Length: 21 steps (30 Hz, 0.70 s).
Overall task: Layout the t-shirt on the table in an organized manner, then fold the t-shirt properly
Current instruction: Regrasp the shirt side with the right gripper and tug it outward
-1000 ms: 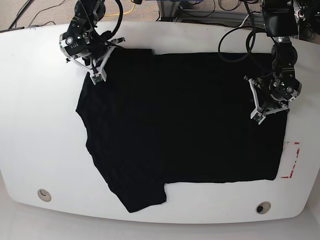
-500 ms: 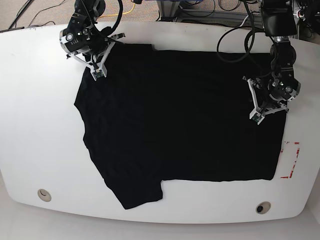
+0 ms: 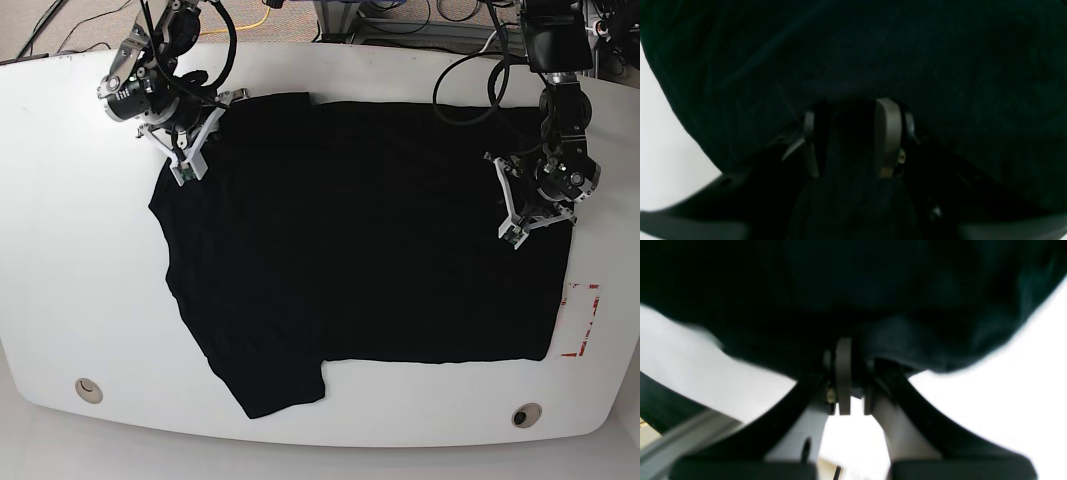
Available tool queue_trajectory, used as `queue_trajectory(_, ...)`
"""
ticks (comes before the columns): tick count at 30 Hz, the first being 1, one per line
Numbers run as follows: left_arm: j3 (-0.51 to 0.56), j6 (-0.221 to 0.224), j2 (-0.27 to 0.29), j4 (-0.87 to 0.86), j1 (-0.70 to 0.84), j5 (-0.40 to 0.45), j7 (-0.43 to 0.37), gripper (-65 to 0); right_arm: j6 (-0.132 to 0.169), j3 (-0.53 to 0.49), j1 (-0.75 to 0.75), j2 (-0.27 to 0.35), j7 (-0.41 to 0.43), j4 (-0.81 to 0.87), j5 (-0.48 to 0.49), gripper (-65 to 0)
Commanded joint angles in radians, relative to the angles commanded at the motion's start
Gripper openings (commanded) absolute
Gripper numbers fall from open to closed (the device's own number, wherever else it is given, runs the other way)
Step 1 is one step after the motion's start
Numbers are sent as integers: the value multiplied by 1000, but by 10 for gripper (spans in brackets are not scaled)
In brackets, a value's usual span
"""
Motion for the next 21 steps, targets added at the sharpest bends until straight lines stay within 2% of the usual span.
queue_trajectory(7, 0, 0, 0, 0, 3, 0, 0, -436, 0, 0, 123, 0, 0, -20, 15, -615)
queue_trajectory(17, 0, 0, -2, 0, 15, 5, 0, -436, 0, -2, 313, -3, 36, -198, 14, -604)
queue_trajectory(19, 0, 0, -3, 0, 28, 5, 0, -436, 0, -2, 353, -2, 39, -261, 14, -541)
queue_trajectory(21, 0, 0, -3, 0, 29, 5, 0, -436, 0, -2, 388, 0, 42, -316, 14, -436)
